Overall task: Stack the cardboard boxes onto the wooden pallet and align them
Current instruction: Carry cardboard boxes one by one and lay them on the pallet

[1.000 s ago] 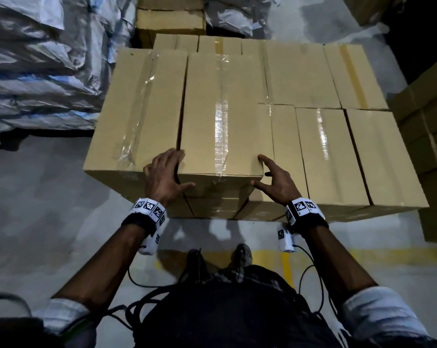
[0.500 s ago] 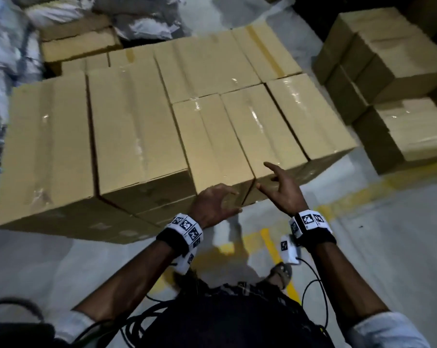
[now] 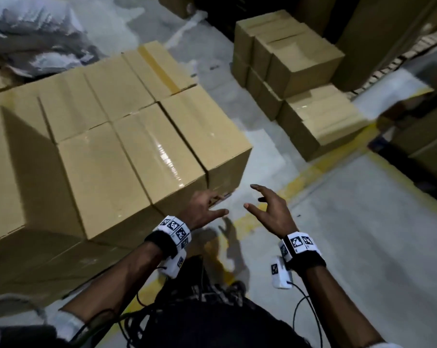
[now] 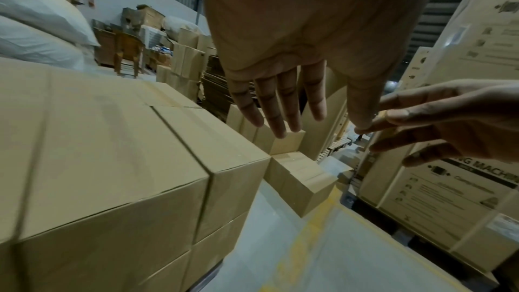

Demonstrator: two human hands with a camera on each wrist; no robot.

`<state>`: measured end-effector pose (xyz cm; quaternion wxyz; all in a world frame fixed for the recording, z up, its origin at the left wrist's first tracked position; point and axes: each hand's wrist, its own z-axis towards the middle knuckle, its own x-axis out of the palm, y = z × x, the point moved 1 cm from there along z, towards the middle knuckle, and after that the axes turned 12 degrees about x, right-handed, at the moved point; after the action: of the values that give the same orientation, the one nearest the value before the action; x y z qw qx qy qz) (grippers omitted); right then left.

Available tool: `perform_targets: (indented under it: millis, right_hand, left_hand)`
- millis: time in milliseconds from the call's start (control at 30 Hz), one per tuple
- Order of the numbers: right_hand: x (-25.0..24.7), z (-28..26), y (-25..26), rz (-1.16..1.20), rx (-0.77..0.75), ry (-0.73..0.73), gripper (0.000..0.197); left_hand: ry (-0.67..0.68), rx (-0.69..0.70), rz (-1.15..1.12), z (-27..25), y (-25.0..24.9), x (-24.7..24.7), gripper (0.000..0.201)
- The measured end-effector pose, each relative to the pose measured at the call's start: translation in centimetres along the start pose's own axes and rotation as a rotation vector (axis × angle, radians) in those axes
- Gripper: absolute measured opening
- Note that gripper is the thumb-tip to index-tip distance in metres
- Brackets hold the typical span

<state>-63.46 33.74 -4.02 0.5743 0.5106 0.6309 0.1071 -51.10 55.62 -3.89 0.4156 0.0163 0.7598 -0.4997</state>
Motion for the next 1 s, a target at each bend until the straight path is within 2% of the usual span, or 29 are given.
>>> perform_targets:
  millis: [233, 500, 667, 833, 1000]
  right_hand:
    - [-8.9, 7.2, -6.1, 0.074, 0.137, -0.075, 0.058]
    - [-22.0, 22.1, -11.3, 0.066, 0.293, -0.166, 0.059]
    - [-30.2, 31.8, -11.2, 0.072, 0.325, -0.173, 0.061]
    - [-36.1, 41.3, -10.8, 0.12, 0.33, -0.218, 0.061]
    - [-40.6, 52.0, -11.3, 0.154, 0.359, -0.195, 0.064]
  left_hand:
    - [0.024, 0.101, -0.013, 14.7, -6.2, 4.2, 0.04]
    - [0.149, 0.207, -0.027, 37.3, -11.2, 7.2, 0.041]
    - [0.138, 0.235, -0.051, 51.2, -14.6, 6.3, 0.04]
    - [0.12, 0.215, -0.087, 62.2, -17.0, 4.4, 0.037]
    - [0.124, 0.147, -0.087, 72.6, -16.9, 2.4, 0.037]
